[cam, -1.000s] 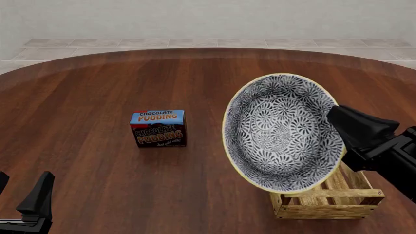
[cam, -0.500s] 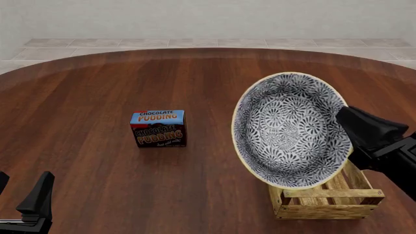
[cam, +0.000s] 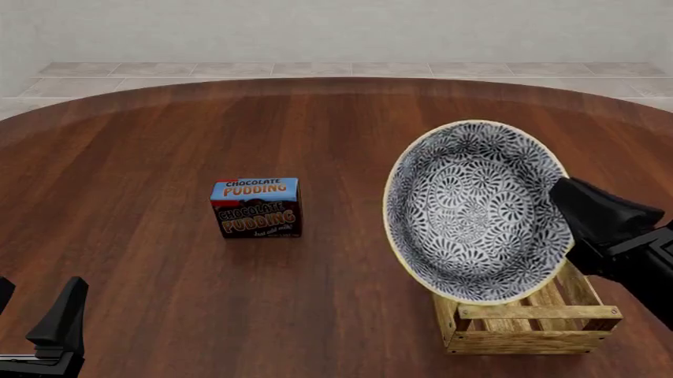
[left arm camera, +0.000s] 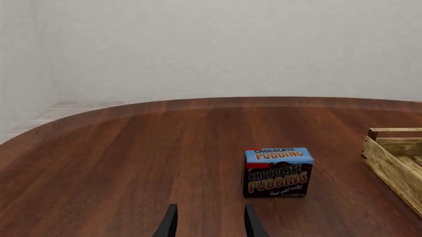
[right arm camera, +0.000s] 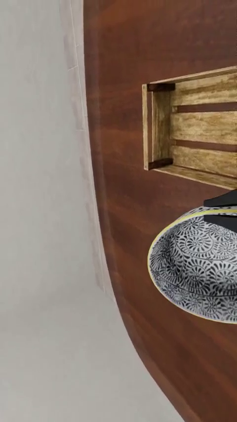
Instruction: Pick up the bowl on the left and put it in the tray.
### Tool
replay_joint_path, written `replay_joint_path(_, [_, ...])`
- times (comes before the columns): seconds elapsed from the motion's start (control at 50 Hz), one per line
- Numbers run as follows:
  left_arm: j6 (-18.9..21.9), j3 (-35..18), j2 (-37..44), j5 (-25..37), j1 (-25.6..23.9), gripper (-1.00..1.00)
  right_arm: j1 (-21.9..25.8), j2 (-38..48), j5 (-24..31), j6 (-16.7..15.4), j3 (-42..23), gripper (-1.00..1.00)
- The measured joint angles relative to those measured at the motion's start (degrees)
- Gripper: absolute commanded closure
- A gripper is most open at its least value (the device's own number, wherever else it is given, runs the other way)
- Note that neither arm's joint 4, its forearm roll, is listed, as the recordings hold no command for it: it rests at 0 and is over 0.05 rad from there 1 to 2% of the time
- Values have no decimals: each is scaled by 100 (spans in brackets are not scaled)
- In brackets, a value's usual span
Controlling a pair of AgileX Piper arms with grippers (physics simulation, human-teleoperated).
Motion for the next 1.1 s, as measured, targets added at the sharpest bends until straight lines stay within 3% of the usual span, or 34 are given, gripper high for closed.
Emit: replay_joint_path(1.1, [0, 0, 0, 0, 0, -100, -695, 68, -344, 262, 340, 100])
